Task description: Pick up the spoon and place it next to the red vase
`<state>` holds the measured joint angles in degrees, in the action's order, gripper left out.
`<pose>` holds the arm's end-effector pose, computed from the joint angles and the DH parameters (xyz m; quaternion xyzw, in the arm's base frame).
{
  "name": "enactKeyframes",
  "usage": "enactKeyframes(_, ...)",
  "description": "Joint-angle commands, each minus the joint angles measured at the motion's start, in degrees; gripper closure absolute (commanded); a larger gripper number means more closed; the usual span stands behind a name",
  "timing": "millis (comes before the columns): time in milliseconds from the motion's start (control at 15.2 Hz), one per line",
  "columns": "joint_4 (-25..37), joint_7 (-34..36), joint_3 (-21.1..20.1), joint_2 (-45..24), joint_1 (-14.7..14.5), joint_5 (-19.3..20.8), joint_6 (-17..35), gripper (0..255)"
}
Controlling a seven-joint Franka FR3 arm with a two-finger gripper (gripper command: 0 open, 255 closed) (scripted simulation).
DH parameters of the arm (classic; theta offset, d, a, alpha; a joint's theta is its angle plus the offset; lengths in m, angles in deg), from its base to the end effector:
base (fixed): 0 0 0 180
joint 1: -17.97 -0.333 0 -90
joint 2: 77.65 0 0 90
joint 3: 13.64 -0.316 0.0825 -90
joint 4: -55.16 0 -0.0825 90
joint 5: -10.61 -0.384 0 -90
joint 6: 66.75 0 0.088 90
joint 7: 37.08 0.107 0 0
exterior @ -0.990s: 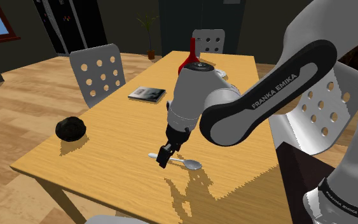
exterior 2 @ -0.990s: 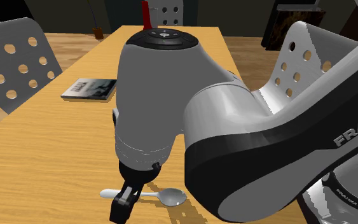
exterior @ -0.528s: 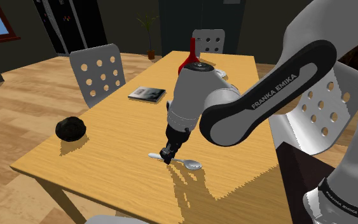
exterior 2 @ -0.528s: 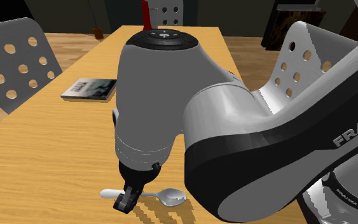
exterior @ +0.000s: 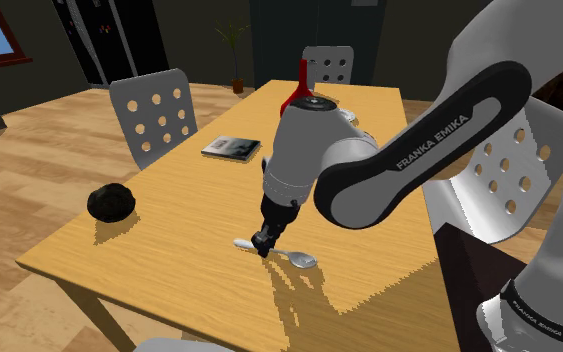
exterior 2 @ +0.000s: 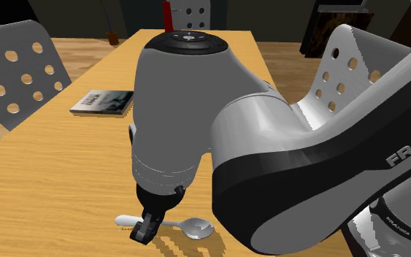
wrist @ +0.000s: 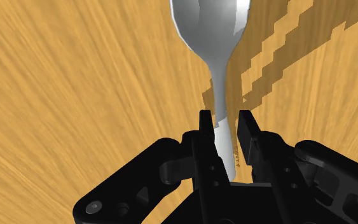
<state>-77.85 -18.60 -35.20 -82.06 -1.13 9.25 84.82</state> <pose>0.4094 0.3500 0.3354 -0.9756 -0.1791 -0.0990 0.0802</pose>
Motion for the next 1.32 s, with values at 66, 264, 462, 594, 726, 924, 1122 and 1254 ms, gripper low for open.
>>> enactKeyframes(66, 0.6, -0.6, -0.1, 1.4, 0.1, -0.9, -2.0, 255)
enactKeyframes(264, 1.4, -1.2, -0.2, 3.1, 0.2, -1.8, -4.3, 255)
enactKeyframes(462, 2.3, -1.6, -0.2, 4.6, 0.3, -2.6, -6.6, 255)
enactKeyframes(594, 3.0, -1.9, -0.2, 5.5, 0.3, -3.1, -8.2, 255)
enactKeyframes(726, 3.7, -2.1, -0.1, 6.4, 0.3, -3.5, -9.7, 255)
enactKeyframes(924, 4.8, -2.4, 0.0, 7.7, 0.3, -4.0, -12.1, 255)
enactKeyframes(1122, 6.1, -2.7, 0.1, 8.8, 0.3, -4.4, -14.4, 255)
enactKeyframes(1254, 7.0, -2.8, 0.2, 9.5, 0.4, -4.6, -16.0, 255)
